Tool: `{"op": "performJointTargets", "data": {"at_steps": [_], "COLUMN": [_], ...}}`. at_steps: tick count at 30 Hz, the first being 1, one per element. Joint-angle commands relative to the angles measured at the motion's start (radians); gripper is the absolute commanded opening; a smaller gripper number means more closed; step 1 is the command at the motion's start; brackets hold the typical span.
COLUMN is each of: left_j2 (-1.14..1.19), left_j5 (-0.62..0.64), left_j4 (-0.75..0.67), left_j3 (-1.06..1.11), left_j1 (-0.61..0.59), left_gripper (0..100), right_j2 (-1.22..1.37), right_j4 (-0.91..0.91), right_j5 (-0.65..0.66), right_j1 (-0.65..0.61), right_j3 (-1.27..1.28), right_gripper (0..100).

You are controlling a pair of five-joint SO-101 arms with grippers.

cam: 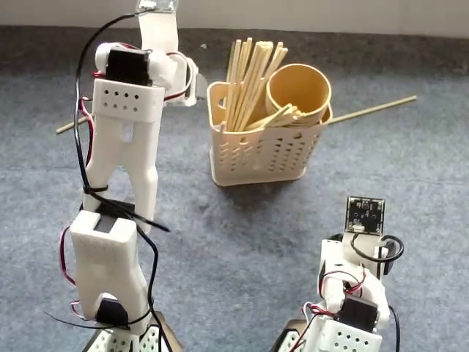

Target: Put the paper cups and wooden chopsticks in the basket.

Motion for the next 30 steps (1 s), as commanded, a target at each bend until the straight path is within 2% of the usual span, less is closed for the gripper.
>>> {"op": "performJointTargets", "data": {"at_steps": [1,4,12,15,22,24,27,30], "left_j2": [-0.117,-0.156,-0.197,-0.156,0.054,0.107,0.143,0.133], "left_j5": [0.0,0.0,-0.003,-0.003,-0.002,-0.006,-0.011,-0.031], "left_j4": [0.005,0.006,-0.002,-0.003,-0.141,-0.141,-0.11,0.009], "left_j3": [-0.047,-0.015,0.28,0.341,0.372,0.371,0.34,0.262], "left_j1": [0.03,0.047,0.099,0.093,0.096,0.097,0.087,0.047], "left_gripper": [25,25,25,25,25,18,1,0], "right_j2": [-0.008,-0.008,-0.008,-0.008,-0.008,-0.008,-0.008,-0.008], "right_j4": [-0.019,-0.019,-0.019,-0.019,-0.019,-0.019,-0.019,-0.019], "right_j5": [0.015,0.015,0.015,0.015,0.015,0.015,0.015,0.015], "right_j1": [-0.01,-0.01,-0.01,-0.01,-0.01,-0.01,-0.01,-0.01], "right_j3": [0.113,0.113,0.113,0.113,0.113,0.114,0.114,0.114], "right_gripper": [34.7,34.7,34.7,34.7,34.7,34.7,34.7,34.7]}}
